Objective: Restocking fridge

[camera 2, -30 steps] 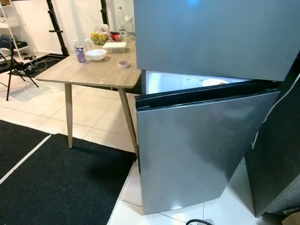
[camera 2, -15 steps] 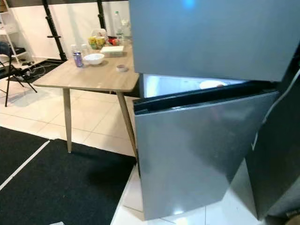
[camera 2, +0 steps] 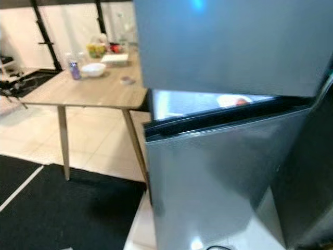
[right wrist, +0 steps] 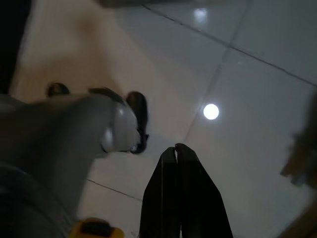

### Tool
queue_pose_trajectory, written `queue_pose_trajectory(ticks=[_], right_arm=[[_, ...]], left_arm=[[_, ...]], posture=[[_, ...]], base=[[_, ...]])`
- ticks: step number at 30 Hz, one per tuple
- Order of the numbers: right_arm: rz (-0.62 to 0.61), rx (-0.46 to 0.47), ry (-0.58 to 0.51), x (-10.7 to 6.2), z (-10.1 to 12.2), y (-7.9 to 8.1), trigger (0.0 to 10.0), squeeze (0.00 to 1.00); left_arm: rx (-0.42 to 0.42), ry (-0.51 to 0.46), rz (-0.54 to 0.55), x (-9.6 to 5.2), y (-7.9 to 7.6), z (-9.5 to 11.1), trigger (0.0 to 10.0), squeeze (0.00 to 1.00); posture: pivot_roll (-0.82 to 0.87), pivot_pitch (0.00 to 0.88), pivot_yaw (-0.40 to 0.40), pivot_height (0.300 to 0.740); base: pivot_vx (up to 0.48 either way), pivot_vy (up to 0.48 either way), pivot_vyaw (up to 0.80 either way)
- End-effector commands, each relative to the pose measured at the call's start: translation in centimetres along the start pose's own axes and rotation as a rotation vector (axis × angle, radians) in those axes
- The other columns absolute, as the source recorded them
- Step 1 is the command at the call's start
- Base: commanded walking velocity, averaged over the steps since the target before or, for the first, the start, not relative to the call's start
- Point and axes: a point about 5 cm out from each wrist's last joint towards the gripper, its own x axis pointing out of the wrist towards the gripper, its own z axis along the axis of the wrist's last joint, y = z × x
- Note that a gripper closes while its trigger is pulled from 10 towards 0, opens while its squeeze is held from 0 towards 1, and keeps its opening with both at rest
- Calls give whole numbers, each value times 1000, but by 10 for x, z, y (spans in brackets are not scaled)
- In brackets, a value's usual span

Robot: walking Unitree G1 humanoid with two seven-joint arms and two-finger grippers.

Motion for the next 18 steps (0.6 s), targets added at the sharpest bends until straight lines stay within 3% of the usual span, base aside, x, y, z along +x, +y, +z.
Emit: queue_pose_trajectory(ticks=[1,2,5,7,9,10,13,15,16,18], right_arm=[[-6,73,-12,-1,-2,-3,10000,0],[-6,73,-12,-1,-2,-3,10000,0],[6,284,-88,0,8,-2,10000,0],[6,284,-88,0,8,-2,10000,0],[26,516,-212,-1,25,-6,10000,0],[26,516,-212,-1,25,-6,10000,0],[59,678,-322,-4,41,-12,10000,0],[68,710,-351,-5,46,-14,10000,0],[104,788,-441,-8,62,-19,10000,0],[125,845,-517,-11,76,-25,10000,0]], left_arm=[[28,-7,-4,1,-1,4,10000,0],[28,-7,-4,1,-1,4,10000,0],[23,-5,-7,1,-1,4,10000,0],[23,-5,-7,1,-1,4,10000,0],[13,0,-11,1,-1,3,10000,0],[13,0,-11,1,-1,3,10000,0],[21,4,-15,1,-2,3,10000,0],[22,5,-17,1,-2,3,10000,0],[24,4,-21,1,-2,2,10000,0],[26,4,-23,1,-2,2,10000,0]], posture=[[-58,0,65,740],[-58,0,65,740],[-54,0,70,740],[-54,0,70,740],[-50,0,71,740],[-50,0,71,740],[-45,0,72,740],[-45,0,72,740],[-42,0,74,740],[-42,0,74,740]], base=[[259,0,0],[259,0,0],[165,0,0],[0,0,0],[0,0,0],[0,0,0],[0,0,0],[0,0,0],[0,0,0],[0,0,0]])
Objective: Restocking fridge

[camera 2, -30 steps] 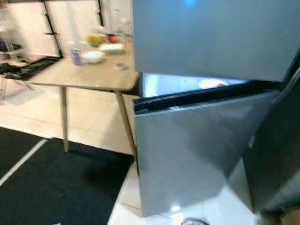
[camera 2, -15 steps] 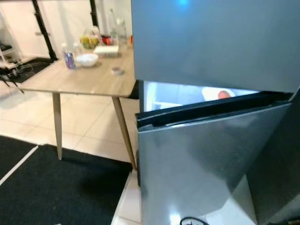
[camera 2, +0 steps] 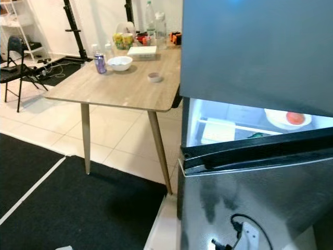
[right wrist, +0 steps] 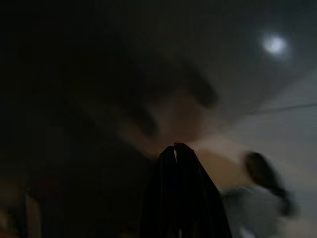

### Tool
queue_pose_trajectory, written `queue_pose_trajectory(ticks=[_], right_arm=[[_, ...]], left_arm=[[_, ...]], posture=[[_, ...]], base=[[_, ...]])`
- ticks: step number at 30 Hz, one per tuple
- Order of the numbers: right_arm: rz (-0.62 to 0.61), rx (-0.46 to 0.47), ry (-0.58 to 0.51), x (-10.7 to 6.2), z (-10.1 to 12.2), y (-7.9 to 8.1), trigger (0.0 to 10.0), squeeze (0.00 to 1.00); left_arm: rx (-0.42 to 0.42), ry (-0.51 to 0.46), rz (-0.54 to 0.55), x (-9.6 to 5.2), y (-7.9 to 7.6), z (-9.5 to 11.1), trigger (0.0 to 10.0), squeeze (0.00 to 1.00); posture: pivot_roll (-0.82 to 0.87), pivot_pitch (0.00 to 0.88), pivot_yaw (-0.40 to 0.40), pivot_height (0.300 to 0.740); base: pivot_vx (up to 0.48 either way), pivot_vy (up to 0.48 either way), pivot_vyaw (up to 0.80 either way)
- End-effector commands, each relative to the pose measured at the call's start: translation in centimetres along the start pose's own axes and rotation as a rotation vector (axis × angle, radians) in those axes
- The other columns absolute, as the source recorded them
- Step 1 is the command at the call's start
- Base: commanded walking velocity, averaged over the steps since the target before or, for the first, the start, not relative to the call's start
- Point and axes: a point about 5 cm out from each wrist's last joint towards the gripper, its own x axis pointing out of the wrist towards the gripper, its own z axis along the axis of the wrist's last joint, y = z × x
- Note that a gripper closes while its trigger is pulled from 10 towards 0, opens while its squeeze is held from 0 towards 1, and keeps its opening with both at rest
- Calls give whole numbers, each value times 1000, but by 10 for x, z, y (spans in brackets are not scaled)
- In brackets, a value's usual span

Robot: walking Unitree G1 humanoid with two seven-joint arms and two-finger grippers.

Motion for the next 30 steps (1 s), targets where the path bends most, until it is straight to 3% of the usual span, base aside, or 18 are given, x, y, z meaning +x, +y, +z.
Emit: queue_pose_trajectory(ticks=[1,8,12,16,19,20,22,25,26,28,30], right_arm=[[33,63,-84,2,16,4,10000,0],[136,121,-230,11,59,30,10000,0],[263,101,-349,17,101,69,10000,0],[308,94,-409,17,121,86,10000,0],[348,54,-476,15,147,112,10000,0],[348,54,-476,15,147,112,10000,0],[366,13,-491,15,156,128,10000,0],[387,-83,-457,17,152,138,10000,0],[387,-83,-457,17,152,138,10000,0],[342,-194,-377,22,131,131,10000,0],[307,-244,-326,25,119,125,10000,0]], left_arm=[[5,18,0,-1,2,-5,10000,0],[9,15,-9,-2,2,-5,10000,0],[9,7,-11,-2,3,-3,10000,0],[7,5,-12,-2,2,-3,10000,0],[2,2,-14,-2,2,-3,10000,0],[2,2,-14,-2,2,-3,10000,0],[-1,1,-16,-2,1,-4,10000,0],[-4,2,-19,-2,1,-4,10000,0],[-4,2,-19,-2,1,-4,10000,0],[-6,5,-23,-1,0,-5,10000,0],[-5,6,-24,-1,-1,-6,10000,0]], posture=[[-42,0,74,740],[-37,0,75,740],[-37,0,73,740],[-33,0,64,740],[-30,0,59,740],[-30,0,59,740],[-30,0,59,740],[-30,0,59,740],[-30,0,59,740],[-30,0,59,740],[-30,0,59,740]], base=[[0,0,0],[0,0,0],[0,0,0],[0,0,0],[0,0,0],[0,0,0],[0,0,0],[0,0,0],[0,0,0],[0,0,0],[0,0,0]])
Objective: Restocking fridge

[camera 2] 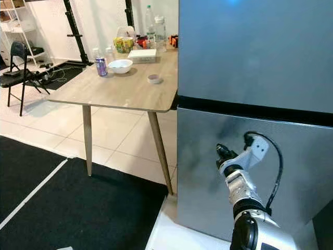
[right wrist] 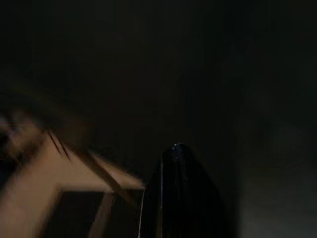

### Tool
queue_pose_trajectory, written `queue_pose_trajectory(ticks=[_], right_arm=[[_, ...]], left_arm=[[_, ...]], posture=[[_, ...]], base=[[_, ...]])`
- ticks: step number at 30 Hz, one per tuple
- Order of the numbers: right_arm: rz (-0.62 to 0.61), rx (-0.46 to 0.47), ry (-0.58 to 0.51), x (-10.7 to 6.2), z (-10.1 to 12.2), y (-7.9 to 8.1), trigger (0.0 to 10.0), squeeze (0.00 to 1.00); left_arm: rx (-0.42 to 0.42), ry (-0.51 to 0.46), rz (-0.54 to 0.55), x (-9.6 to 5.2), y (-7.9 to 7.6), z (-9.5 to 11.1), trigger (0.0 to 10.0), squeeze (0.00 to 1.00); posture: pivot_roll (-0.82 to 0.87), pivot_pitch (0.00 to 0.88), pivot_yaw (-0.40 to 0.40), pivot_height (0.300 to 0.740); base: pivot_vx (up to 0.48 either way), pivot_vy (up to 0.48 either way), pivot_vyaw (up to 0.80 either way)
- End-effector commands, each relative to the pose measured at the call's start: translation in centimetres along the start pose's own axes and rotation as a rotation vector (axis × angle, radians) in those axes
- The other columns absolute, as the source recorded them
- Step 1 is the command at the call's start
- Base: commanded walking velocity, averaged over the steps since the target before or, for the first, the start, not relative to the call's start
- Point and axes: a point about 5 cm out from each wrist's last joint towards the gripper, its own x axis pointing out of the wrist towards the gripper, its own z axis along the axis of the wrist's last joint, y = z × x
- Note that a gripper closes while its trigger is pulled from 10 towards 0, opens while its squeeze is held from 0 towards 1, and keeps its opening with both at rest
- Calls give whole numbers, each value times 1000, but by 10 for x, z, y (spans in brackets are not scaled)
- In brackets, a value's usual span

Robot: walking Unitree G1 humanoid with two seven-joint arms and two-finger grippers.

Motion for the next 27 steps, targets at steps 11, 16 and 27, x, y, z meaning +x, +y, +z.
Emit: queue_pose_trajectory(ticks=[11,16,27], right_arm=[[-277,-285,601,-97,-133,-66,10000,0],[-368,-281,743,-139,-160,-85,10000,0],[-314,-388,874,-164,-178,-89,10000,0]], left_arm=[[3,10,-4,0,-3,-5,10000,0],[15,12,-5,0,-4,-5,10000,0],[35,4,12,1,-5,-2,10000,0]], posture=[[-40,0,51,740],[-42,0,50,740],[-45,0,47,740]], base=[[0,0,0],[0,0,0],[0,0,0]])
